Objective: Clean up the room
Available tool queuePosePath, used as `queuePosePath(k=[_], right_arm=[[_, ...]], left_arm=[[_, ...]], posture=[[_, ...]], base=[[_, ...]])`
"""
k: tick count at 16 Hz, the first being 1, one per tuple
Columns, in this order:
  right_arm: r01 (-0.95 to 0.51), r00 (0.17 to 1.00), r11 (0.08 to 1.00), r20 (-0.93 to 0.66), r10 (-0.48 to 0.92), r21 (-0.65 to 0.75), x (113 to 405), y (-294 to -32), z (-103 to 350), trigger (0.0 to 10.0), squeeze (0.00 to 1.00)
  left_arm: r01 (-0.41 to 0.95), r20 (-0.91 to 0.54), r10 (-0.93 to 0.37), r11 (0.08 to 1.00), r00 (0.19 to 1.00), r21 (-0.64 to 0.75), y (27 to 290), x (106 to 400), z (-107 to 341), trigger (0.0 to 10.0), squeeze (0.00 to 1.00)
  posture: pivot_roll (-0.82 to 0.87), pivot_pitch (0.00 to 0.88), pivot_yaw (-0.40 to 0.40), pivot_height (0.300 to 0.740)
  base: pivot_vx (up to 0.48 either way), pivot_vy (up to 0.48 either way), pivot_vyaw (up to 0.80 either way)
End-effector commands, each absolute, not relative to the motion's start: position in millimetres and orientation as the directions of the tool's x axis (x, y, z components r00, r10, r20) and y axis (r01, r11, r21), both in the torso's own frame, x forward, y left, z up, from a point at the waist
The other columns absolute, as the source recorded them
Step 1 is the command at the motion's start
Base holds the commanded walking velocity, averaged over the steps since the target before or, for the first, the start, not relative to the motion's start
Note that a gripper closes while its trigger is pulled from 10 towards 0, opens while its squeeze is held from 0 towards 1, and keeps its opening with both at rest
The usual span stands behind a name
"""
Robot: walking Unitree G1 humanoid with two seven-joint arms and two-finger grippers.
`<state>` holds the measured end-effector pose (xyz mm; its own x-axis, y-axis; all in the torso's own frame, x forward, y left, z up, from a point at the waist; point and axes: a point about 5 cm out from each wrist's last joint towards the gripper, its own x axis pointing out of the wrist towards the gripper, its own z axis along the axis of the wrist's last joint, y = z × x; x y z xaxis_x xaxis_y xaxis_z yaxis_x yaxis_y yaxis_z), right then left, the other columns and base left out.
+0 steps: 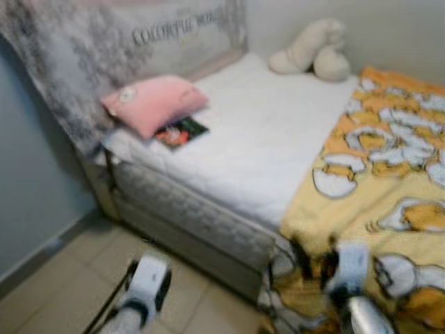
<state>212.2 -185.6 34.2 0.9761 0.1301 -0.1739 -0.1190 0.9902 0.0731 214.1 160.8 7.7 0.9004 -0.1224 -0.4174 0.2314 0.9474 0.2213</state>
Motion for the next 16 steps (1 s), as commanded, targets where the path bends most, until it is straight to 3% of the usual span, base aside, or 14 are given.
queuePosePath(k=[1,4,10,16], right_arm=[[-0.122,0.973,0.99,-0.188,0.134,0.077,212.7,-191.9,34.7,10.0,0.0],[-0.153,0.965,0.982,-0.196,0.172,0.11,223.5,-184.9,33.2,10.0,0.0],[-0.224,0.953,0.968,-0.186,0.241,0.11,228.2,-172.3,36.2,10.0,0.0],[-0.28,0.932,0.956,-0.213,0.293,0.089,227.6,-167.1,33.9,10.0,0.0]], left_arm=[[0.206,-0.302,-0.142,0.959,0.943,0.193,144.7,232.0,33.2,10.0,0.0],[0.193,-0.183,-0.157,0.961,0.97,0.196,123.7,257.2,60.1,10.0,0.0],[0.201,-0.159,-0.17,0.959,0.973,0.201,113.8,268.7,73.0,10.0,0.0],[0.107,-0.178,-0.066,0.967,0.982,0.233,120.3,279.8,73.5,10.0,0.0]], posture=[[0.05,0.0,-0.033,0.74],[0.06,0.0,-0.029,0.74],[0.06,0.0,-0.021,0.74],[0.05,0.0,-0.03,0.74]], base=[[0.0,0.0,0.49],[0.0,0.0,0.49],[0.0,0.0,0.47],[0.294,-0.376,0.42]])
